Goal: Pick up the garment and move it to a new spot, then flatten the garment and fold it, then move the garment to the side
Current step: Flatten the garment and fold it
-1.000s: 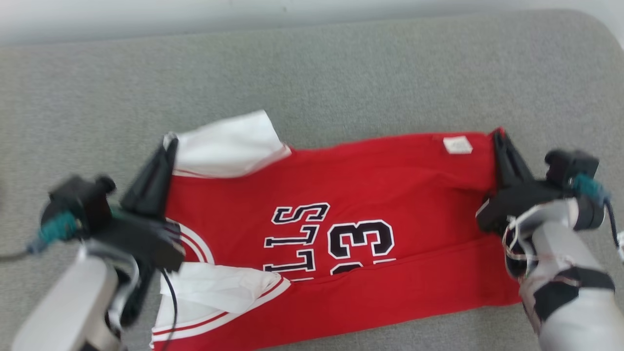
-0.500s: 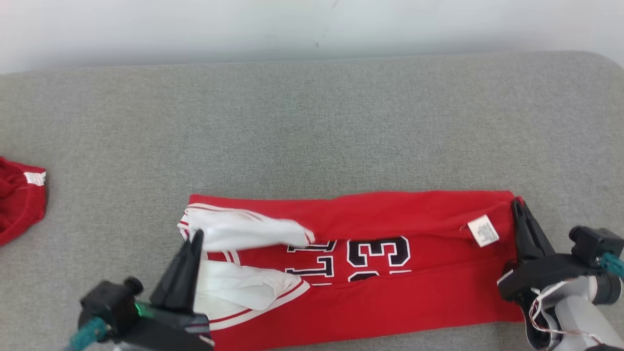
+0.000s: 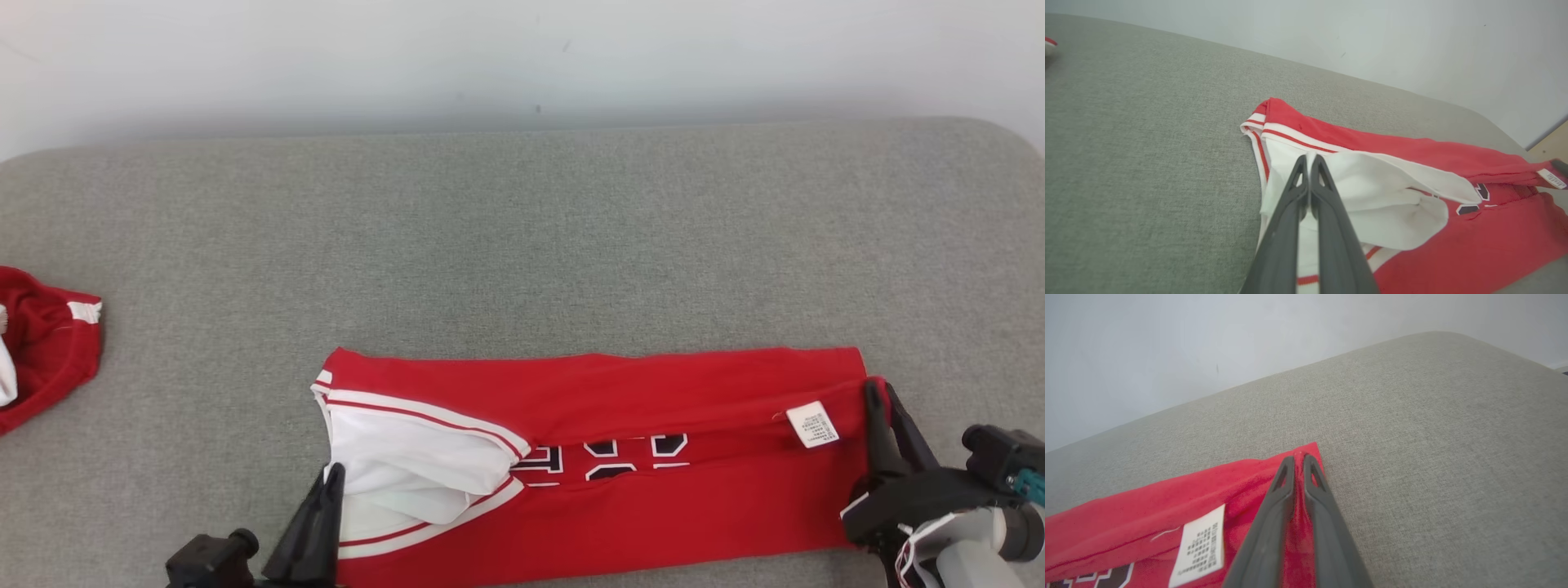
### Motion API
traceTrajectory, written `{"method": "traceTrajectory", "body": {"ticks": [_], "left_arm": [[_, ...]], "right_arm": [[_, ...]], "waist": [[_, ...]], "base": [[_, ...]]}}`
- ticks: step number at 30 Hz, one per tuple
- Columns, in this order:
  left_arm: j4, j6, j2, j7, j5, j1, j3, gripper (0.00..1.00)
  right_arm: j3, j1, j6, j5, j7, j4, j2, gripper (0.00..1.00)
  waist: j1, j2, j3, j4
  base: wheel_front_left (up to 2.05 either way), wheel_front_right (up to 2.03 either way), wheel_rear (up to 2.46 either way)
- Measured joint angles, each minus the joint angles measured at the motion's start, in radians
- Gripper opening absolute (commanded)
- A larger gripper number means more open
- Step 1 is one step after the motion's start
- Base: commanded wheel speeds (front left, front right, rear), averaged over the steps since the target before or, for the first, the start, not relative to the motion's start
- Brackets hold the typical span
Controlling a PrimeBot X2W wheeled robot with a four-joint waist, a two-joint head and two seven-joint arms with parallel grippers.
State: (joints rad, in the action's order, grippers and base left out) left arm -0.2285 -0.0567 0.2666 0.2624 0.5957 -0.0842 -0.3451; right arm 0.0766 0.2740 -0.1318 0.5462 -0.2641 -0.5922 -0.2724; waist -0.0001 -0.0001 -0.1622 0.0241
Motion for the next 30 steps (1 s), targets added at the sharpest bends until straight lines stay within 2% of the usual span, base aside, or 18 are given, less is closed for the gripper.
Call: {"method": "traceTrajectory", "body": {"ticks": [8, 11, 19, 25, 30], "left_arm": [[0.034, -0.033, -0.067, 0.0, -0.1, 0.044, 0.137, 1.0], [0.076, -0.04, -0.087, 0.0, -0.172, 0.061, 0.198, 1.0], [0.144, -0.058, -0.158, 0.0, -0.353, 0.12, 0.313, 1.0], [0.152, -0.064, -0.195, 0.0, -0.432, 0.148, 0.364, 1.0], [0.159, -0.067, -0.208, 0.0, -0.454, 0.158, 0.403, 1.0]], "right_arm": [[-0.023, -0.07, 0.0, 0.035, 0.0, 0.136, 0.001, 1.0], [-0.03, -0.094, 0.0, 0.032, 0.0, 0.141, -0.008, 1.0], [-0.036, -0.036, 0.0, -0.026, 0.0, -0.012, -0.015, 1.0], [-0.049, 0.018, 0.0, -0.067, 0.0, -0.165, 0.004, 1.0], [-0.047, 0.035, 0.0, -0.075, 0.0, -0.246, 0.028, 1.0]], "waist": [[0.0001, 0.0, 0.026, -0.017], [0.0001, 0.0, 0.035, -0.021], [0.0001, 0.0, 0.051, -0.03], [0.0001, 0.0001, 0.056, -0.048], [0.0001, 0.0001, 0.057, -0.065]], "base": [[0.0, 0.0, 0.0], [0.0, 0.0, 0.0], [0.0, 0.0, 0.0], [0.0, 0.0, 0.0], [0.0, 0.0, 0.0]]}}
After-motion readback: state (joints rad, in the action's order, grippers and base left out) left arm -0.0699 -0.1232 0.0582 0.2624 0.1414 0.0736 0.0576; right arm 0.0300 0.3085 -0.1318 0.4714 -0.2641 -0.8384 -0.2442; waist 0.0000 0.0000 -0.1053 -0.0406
